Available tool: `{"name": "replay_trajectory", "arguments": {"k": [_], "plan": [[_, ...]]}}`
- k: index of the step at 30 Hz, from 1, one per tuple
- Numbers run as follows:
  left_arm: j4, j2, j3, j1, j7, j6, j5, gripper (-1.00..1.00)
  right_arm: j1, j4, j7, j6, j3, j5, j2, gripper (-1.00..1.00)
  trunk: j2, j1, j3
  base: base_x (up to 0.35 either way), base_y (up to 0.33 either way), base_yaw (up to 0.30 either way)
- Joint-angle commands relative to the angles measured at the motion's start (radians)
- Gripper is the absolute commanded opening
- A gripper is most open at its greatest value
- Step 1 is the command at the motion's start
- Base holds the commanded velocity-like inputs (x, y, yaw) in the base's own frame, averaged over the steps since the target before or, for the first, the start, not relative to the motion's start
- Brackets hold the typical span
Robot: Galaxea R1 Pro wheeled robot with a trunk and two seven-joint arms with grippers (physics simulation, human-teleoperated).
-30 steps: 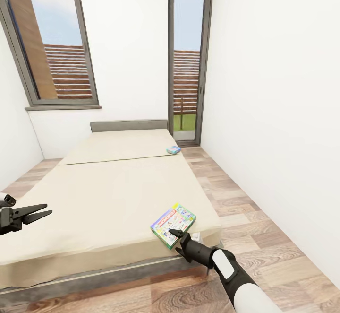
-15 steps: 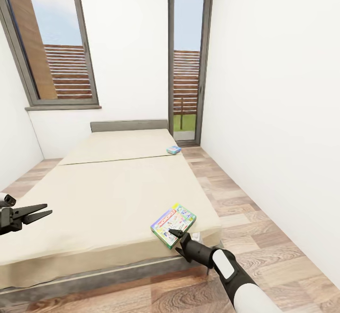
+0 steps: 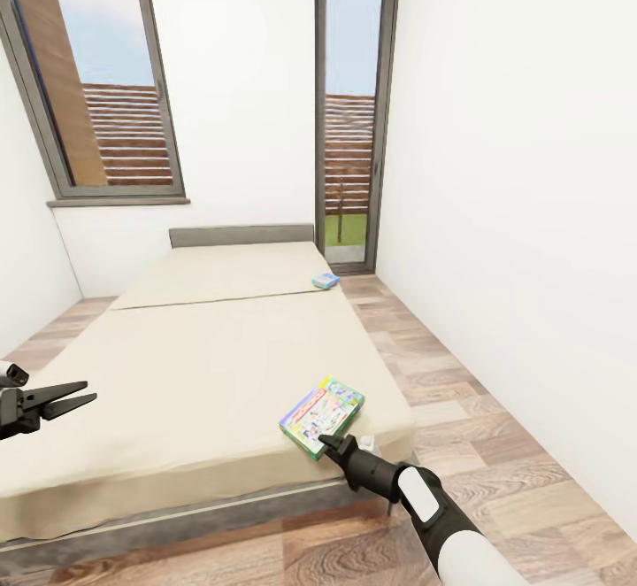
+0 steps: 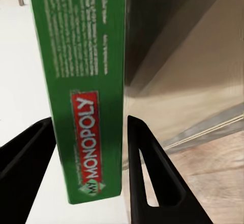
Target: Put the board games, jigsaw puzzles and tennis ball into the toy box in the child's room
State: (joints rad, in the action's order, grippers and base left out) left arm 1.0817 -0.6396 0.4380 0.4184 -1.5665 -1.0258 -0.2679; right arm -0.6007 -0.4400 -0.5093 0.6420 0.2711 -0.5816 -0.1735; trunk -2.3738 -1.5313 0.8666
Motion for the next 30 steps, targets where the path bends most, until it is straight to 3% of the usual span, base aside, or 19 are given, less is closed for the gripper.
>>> {"name": "replay_trajectory", "arguments": {"k": [1,30], "plan": [[0.0,-0.001,0.0,0.0,-0.004,-0.011,0.001,1.0,-0.001,0.0,0.0,0.007,0.007,0.001,-0.001,-1.0,0.007,0.004,-0.002,0.0,0.0,0.0],[0.0,-0.003,0.001,0.0,-0.004,-0.011,0.001,1.0,-0.001,-0.002,0.003,0.004,0.006,0.011,-0.001,-1.0,0.21,0.115,-0.093,0.0,0.0,0.0]]}}
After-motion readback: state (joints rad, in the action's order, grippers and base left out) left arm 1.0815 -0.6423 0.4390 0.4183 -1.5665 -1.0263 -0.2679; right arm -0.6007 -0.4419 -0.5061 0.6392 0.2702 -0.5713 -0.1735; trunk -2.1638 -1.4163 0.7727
